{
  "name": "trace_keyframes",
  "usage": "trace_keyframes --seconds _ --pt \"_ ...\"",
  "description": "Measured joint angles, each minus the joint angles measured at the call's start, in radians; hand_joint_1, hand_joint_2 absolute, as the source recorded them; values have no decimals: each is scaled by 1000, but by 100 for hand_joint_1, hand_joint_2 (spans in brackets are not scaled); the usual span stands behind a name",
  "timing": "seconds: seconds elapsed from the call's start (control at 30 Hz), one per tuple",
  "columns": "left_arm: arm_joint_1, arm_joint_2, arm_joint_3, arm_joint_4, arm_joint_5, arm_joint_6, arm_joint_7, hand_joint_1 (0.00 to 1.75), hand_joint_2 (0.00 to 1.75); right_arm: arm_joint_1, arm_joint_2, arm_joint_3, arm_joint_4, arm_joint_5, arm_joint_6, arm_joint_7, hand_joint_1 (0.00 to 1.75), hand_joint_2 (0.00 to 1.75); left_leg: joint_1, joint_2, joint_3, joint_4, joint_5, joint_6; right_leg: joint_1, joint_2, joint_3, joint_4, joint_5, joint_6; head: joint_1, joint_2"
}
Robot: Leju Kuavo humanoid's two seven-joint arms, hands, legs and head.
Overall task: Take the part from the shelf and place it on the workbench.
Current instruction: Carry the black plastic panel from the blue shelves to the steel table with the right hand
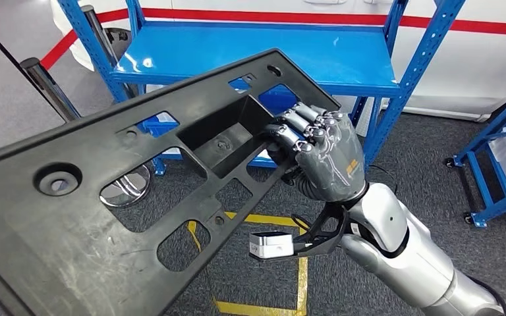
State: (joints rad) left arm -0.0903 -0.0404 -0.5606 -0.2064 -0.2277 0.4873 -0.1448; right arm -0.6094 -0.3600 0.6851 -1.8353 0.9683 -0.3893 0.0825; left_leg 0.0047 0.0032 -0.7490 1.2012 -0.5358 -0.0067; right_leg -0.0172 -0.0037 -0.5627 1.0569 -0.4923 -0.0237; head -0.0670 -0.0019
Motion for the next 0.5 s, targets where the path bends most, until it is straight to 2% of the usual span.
trace_keyframes --seconds 0.03,0.07,0.1,0.13,0.17,0.2,0.23,0.27,0.3,0.37,0.4,0.43,0.5 --pt "-1 0 -1 0 0 -1 0 0 175 0 0 0 0 0 1 0 175 175 3 0 -7 60 -33 -4 1 0 -16 1 13 -1 0 0" --pt "-2 -1 -2 -1 0 -1 0 0 175 0 0 0 0 0 2 0 175 175 4 0 -5 104 -37 -6 2 0 -33 3 26 -1 0 0" --pt "-3 -1 -4 -1 1 -1 1 0 175 0 0 0 1 -1 4 0 175 175 5 0 8 124 -20 -6 3 0 -51 4 39 -1 -1 0" --pt "-4 -1 -4 -1 2 -2 1 0 175 0 0 1 1 -3 5 0 175 175 5 0 36 111 8 -3 5 0 -68 5 51 0 -1 0" --pt "-5 -1 -5 -1 4 -2 2 0 175 -1 0 1 2 -6 6 0 175 175 4 -2 82 64 32 4 6 0 -81 5 63 1 -1 0" --pt "-8 1 -5 -2 7 -2 3 0 175 -2 0 1 2 -12 6 -1 175 175 2 -3 138 -7 35 13 7 1 -91 5 73 3 0 0" --pt "-11 2 -5 -4 9 -2 5 0 175 -5 0 1 4 -19 5 -4 175 175 -2 -5 193 -85 24 20 7 0 -98 3 83 7 0 0" --pt "-16 3 -5 -5 12 -2 6 0 175 -9 0 1 6 -29 3 -9 175 175 -7 -7 230 -145 12 26 5 -1 -101 -1 94 12 1 0" --pt "-19 4 -5 -6 15 -2 7 0 175 -12 0 1 10 -40 0 -16 175 175 -12 -8 249 -184 3 31 2 -2 -103 -7 105 19 0 0" --pt "-23 3 -5 -7 22 -2 9 0 175 -17 0 2 20 -62 -7 -31 175 175 -17 -6 247 -215 24 38 -4 -3 -106 -25 125 32 -2 0" --pt "-23 2 -6 -7 27 -2 9 0 175 -19 -1 2 27 -72 -9 -38 175 175 -16 -6 243 -228 39 44 -4 -2 -111 -23 113 37 -2 0" --pt "-23 2 -6 -7 30 -2 9 0 175 -20 -1 3 33 -82 -12 -44 175 175 -13 -5 237 -239 55 49 -3 -1 -119 -4 82 39 0 0" --pt "-22 1 -6 -7 37 1 9 0 175 -24 -1 5 46 -99 -16 -53 175 175 -11 -6 214 -245 82 56 -2 1 -146 89 -16 40 3 0"
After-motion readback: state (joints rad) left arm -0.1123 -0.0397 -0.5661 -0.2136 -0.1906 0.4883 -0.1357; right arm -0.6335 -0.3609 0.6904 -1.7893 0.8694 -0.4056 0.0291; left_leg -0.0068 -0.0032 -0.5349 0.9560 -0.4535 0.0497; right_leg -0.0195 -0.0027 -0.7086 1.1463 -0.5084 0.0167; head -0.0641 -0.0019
